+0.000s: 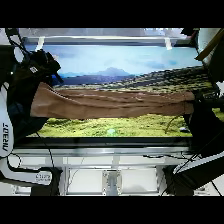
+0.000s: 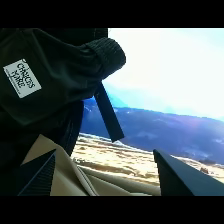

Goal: Fold the clothes and pants, and hang the long-sleeved shirts on hangers.

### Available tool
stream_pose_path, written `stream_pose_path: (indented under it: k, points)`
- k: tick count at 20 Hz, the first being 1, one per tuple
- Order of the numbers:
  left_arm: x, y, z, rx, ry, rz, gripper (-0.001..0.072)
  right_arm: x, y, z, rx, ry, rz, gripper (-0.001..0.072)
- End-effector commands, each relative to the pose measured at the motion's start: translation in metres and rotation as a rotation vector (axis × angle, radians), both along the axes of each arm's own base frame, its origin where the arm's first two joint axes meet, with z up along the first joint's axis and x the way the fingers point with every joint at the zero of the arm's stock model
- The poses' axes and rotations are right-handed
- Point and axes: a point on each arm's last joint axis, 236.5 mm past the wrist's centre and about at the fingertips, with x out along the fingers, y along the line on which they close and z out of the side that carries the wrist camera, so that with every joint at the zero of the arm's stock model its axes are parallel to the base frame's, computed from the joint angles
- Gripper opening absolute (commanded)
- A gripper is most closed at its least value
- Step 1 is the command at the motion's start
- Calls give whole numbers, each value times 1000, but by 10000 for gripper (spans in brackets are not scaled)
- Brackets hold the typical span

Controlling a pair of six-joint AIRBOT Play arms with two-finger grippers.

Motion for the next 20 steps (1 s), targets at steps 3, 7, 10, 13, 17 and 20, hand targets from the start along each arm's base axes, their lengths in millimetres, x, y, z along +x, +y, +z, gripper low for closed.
stream_pose_path:
  k: [3, 7, 10, 13, 17, 20]
  points:
    - [-7, 0, -7, -4, 44, 7, 701, -1, 14, 7, 56, -23, 53, 541]
    - [-7, 0, -8, -14, 42, 16, 701, 10, 25, -4, 28, -28, 84, 236]
    - [-8, 0, -7, -15, 42, 17, 679, 19, 38, -11, 15, -29, 116, 30]
    - [-7, -9, -8, -45, 40, 4, 274, 18, 35, 2, 14, -35, 129, 29]
    - [-5, -27, -8, -54, 40, -28, 252, 0, 30, 17, 42, 44, 148, 30]
    - [-5, -33, -8, -50, 41, -43, 253, -22, 67, 13, 136, 125, 249, 29]
